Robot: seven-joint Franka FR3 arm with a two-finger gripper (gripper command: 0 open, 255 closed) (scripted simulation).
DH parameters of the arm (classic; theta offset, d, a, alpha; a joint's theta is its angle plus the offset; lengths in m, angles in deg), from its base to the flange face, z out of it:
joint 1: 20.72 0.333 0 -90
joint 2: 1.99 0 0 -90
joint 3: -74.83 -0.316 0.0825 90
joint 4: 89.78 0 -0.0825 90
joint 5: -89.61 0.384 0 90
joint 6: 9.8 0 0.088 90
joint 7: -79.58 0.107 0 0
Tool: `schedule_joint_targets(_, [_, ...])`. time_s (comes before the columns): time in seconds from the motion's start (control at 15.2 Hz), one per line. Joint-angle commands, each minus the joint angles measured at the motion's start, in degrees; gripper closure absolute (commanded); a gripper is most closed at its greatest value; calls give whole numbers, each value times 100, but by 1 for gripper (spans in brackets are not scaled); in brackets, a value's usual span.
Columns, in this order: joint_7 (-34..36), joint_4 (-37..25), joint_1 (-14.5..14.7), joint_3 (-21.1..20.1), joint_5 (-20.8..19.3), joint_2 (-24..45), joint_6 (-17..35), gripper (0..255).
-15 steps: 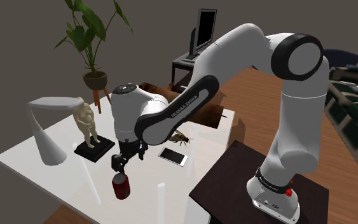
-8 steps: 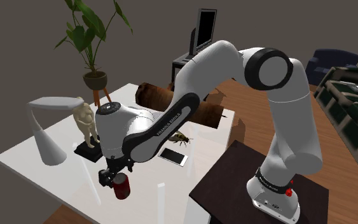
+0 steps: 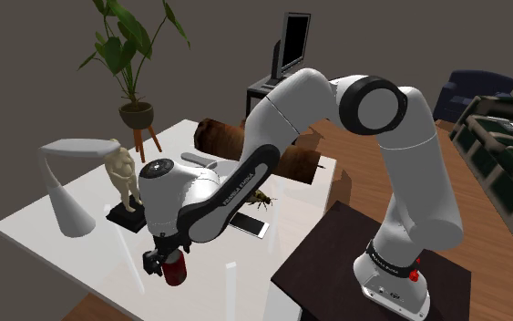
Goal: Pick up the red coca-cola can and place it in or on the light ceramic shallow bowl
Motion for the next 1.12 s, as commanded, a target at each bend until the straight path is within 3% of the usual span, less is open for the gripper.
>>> schedule_joint_targets(0.0, [3, 2, 3, 4, -5, 7, 11, 0])
schedule_joint_targets(0.26, [3, 2, 2, 4, -5, 7, 10, 0])
schedule_joint_targets(0.33, [3, 2, 2, 4, -5, 7, 10, 255])
schedule_joint_targets(1.06, [-32, 2, -32, -43, 54, -100, -91, 255])
